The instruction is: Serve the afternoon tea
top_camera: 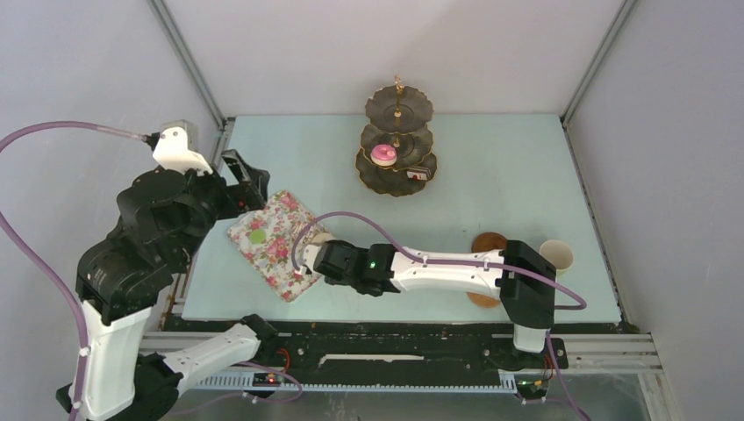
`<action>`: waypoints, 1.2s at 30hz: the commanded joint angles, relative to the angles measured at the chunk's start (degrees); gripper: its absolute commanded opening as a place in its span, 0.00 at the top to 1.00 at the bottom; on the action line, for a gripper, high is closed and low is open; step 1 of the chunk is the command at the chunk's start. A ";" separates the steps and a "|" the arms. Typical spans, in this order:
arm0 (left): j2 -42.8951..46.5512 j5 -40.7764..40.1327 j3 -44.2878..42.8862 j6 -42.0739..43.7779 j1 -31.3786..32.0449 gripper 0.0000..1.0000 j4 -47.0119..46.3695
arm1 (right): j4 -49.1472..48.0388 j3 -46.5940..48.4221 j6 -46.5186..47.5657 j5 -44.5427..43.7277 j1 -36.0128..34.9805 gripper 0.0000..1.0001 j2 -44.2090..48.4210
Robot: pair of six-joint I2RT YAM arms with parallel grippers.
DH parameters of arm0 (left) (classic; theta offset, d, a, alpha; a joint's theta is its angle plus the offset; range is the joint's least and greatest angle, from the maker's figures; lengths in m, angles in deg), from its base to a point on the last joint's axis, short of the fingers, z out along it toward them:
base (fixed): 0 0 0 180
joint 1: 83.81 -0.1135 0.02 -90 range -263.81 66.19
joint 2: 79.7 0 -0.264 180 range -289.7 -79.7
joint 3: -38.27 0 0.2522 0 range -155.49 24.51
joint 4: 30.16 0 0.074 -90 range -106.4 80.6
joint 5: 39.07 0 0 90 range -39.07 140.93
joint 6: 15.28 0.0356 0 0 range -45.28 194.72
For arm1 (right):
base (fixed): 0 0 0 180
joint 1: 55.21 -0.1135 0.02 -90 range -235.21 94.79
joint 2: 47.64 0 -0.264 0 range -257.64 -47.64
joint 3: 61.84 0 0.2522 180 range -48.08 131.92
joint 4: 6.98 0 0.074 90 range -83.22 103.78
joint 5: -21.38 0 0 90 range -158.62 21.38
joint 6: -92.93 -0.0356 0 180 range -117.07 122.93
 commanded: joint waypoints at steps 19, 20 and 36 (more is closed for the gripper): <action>0.25 0.16 0.66 0.12 0.24 0.08 -2.17 | 1.17 4.76 0.02 0.06 1.24 0.70 -0.99; 0.23 0.15 0.65 0.13 0.24 0.08 -2.30 | 1.22 4.92 0.13 0.30 1.26 0.73 -0.84; -0.17 0.68 0.73 0.04 0.24 0.08 -2.22 | 5.51 7.94 -14.09 32.29 11.82 0.88 9.96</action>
